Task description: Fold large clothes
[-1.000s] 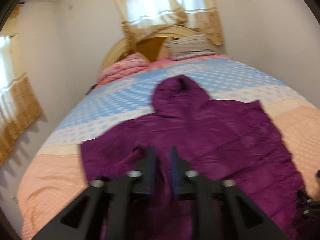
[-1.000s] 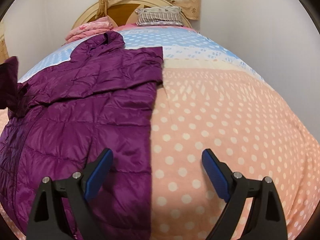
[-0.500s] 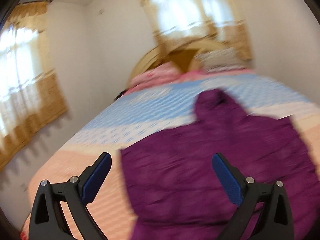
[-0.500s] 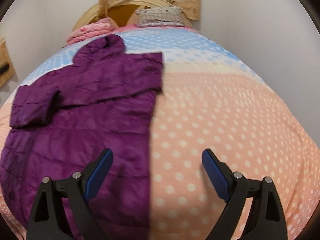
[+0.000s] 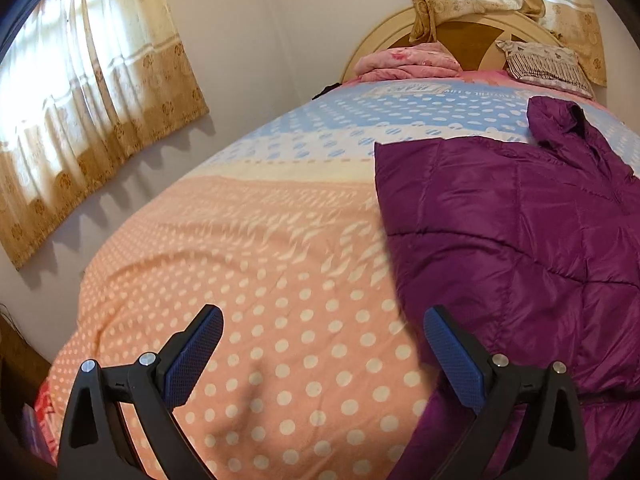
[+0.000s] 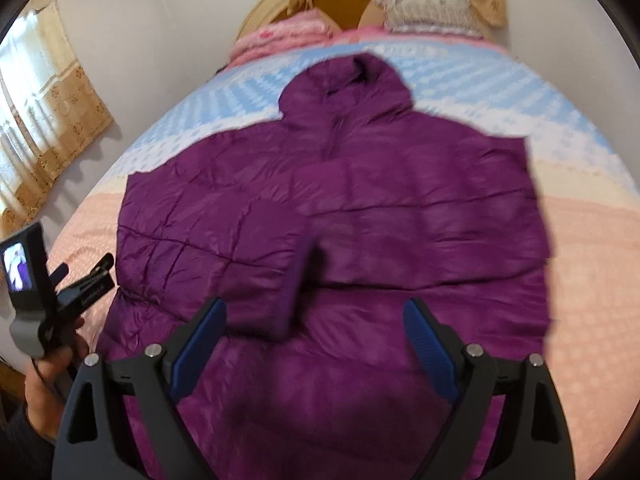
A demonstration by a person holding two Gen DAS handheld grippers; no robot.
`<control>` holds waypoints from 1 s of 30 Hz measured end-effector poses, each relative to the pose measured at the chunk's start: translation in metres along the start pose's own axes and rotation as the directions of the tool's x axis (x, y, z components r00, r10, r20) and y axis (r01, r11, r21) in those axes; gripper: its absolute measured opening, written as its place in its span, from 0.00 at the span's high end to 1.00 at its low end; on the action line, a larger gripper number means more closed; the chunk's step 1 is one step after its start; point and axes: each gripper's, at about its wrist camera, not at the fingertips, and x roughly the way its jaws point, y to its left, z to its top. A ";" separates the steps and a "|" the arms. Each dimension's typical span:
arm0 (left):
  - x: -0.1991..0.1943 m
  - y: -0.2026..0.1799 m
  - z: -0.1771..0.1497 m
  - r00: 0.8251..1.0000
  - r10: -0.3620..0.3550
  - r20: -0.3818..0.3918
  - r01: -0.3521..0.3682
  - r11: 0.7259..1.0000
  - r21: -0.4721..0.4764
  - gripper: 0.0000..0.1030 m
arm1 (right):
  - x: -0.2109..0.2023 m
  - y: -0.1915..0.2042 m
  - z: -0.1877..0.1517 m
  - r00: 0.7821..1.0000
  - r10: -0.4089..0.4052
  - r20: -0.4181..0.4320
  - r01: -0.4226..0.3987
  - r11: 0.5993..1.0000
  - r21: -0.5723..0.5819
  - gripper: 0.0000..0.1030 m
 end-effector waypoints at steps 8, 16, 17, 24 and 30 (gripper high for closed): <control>0.005 0.011 0.002 1.000 -0.016 -0.010 0.016 1.000 -0.016 0.02 | 0.001 0.002 -0.001 0.998 0.040 0.045 -0.041 0.999 0.023 0.90; 0.012 0.011 0.003 0.999 0.024 -0.025 -0.024 1.000 0.014 0.02 | -0.063 -0.036 -0.008 0.985 -0.040 0.169 0.031 0.998 0.058 0.91; 0.012 0.011 0.003 0.999 0.024 -0.025 -0.024 1.000 0.016 0.02 | -0.067 -0.043 -0.009 0.983 -0.052 0.179 0.040 0.997 0.070 0.91; 0.020 -0.008 -0.005 0.995 0.092 -0.045 -0.085 0.988 0.127 0.02 | -0.067 -0.084 -0.021 0.971 -0.150 0.187 0.120 0.979 0.164 0.91; 0.023 -0.010 -0.008 0.995 0.084 -0.053 -0.076 0.986 0.151 0.02 | -0.034 -0.109 -0.035 0.963 -0.252 0.094 0.232 0.955 0.187 0.90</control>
